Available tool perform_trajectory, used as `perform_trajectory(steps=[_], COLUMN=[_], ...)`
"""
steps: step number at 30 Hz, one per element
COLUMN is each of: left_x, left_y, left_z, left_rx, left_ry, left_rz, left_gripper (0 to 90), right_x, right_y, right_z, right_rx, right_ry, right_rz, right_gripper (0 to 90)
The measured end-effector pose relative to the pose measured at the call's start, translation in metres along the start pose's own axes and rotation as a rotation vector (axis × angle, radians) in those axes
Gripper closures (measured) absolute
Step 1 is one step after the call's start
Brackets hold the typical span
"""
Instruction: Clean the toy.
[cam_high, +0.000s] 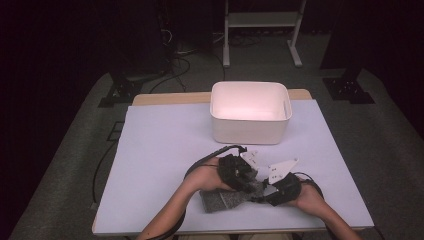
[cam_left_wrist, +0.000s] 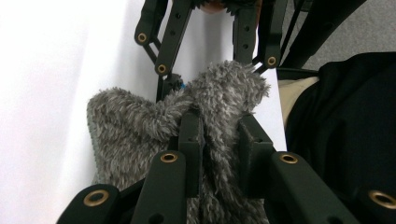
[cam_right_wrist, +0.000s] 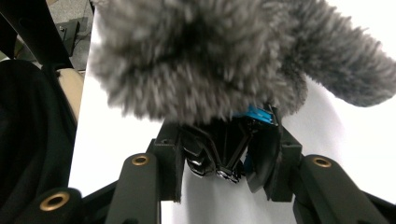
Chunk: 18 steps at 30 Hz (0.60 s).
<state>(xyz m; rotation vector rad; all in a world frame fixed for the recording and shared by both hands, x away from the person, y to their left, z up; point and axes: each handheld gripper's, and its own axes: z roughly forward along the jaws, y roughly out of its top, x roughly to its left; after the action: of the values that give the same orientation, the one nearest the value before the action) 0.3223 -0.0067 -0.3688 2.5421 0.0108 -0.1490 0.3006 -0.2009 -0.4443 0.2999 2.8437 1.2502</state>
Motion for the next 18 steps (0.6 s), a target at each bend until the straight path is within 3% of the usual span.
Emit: perform_trajectory(steps=[18], left_x=[-0.009], left_y=[-0.072], left_z=[-0.048], left_rx=[-0.026], left_ry=[0.091], left_rz=[-0.116], left_gripper=[74.1], right_x=[-0.001], right_y=[0.003], right_z=[0.0], right_rx=[0.027], right_ry=[0.007], right_rz=[0.004], right_gripper=[56.2])
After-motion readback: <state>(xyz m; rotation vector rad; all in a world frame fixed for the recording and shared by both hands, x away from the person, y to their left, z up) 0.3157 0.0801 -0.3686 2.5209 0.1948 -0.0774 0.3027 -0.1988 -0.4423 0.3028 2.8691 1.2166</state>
